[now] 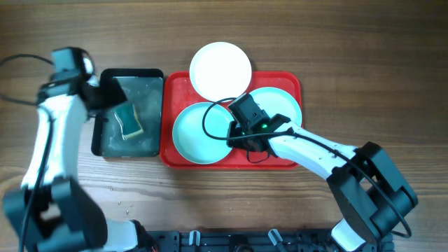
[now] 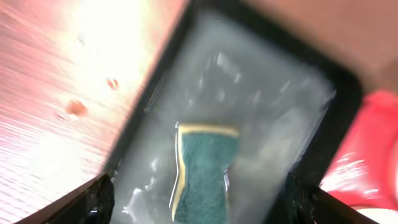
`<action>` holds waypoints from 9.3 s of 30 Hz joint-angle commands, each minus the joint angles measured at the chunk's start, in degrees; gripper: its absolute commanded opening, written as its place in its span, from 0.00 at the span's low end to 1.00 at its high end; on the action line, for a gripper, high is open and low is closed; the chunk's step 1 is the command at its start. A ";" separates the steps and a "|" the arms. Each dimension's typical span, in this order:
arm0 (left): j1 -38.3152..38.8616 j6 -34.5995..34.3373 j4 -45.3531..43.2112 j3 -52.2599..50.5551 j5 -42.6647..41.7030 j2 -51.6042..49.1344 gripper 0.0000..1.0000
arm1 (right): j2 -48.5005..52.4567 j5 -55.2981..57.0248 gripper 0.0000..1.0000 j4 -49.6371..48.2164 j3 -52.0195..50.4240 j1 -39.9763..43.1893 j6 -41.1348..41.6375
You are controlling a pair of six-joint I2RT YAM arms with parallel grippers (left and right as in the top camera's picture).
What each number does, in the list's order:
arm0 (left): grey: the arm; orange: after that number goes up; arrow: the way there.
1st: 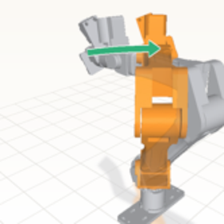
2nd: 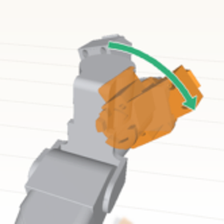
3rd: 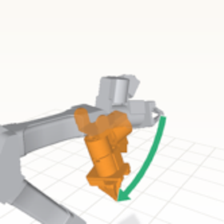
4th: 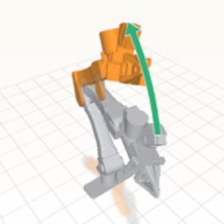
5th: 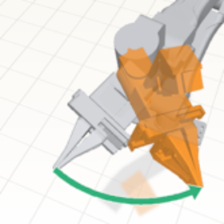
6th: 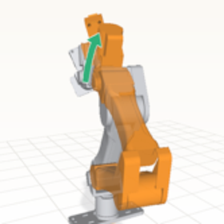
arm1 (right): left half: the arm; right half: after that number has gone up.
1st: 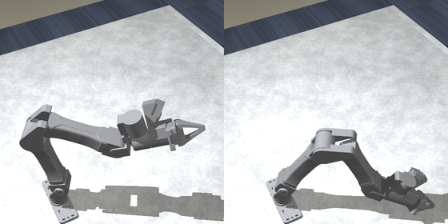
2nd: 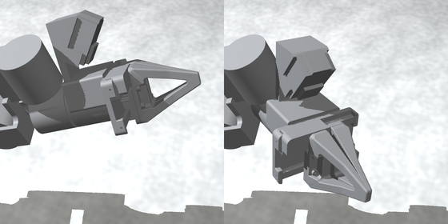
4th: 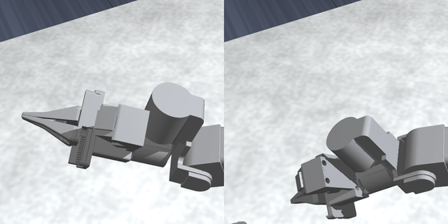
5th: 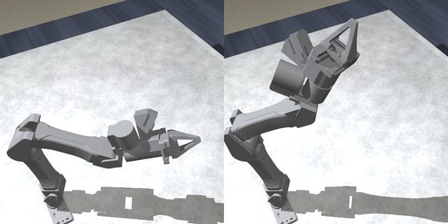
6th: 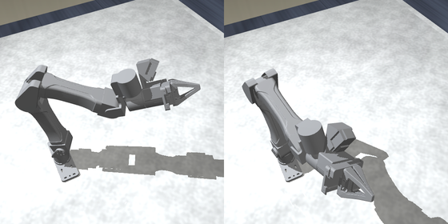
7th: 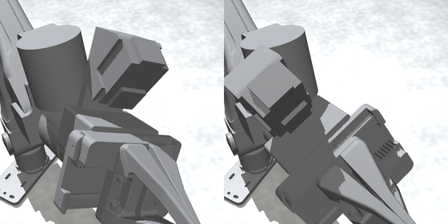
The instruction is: Clean dirty plates on tray and stack at the side
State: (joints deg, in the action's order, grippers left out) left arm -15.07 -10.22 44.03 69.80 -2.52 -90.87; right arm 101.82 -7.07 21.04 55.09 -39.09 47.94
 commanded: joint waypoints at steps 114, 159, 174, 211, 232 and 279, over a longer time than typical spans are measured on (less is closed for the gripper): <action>-4.00 -1.38 2.10 1.57 -4.72 8.24 1.00 | 17.99 27.61 0.05 -55.30 36.41 -15.69 -79.56; -4.00 -1.38 2.10 1.57 -4.72 8.24 1.00 | 10.12 4.33 0.04 -14.21 36.41 -1.18 -20.79; -4.00 -1.38 2.08 1.57 -4.72 8.24 1.00 | -5.62 -4.63 0.04 36.44 35.50 43.58 -37.42; -4.00 -1.38 2.10 1.57 -4.72 8.24 1.00 | -5.55 1.09 0.51 3.45 -0.63 60.81 -28.44; -4.00 -1.38 2.10 1.57 -4.72 8.24 1.00 | 0.55 -10.78 1.00 26.40 41.90 22.32 -45.11; -4.00 -1.38 2.10 1.57 -4.72 8.24 1.00 | 23.45 -0.04 0.04 2.58 33.42 17.73 -32.92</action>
State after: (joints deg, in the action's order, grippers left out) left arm -19.03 -11.27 46.28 70.78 -6.79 -82.72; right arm 124.09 -4.40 23.31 89.25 -21.28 14.96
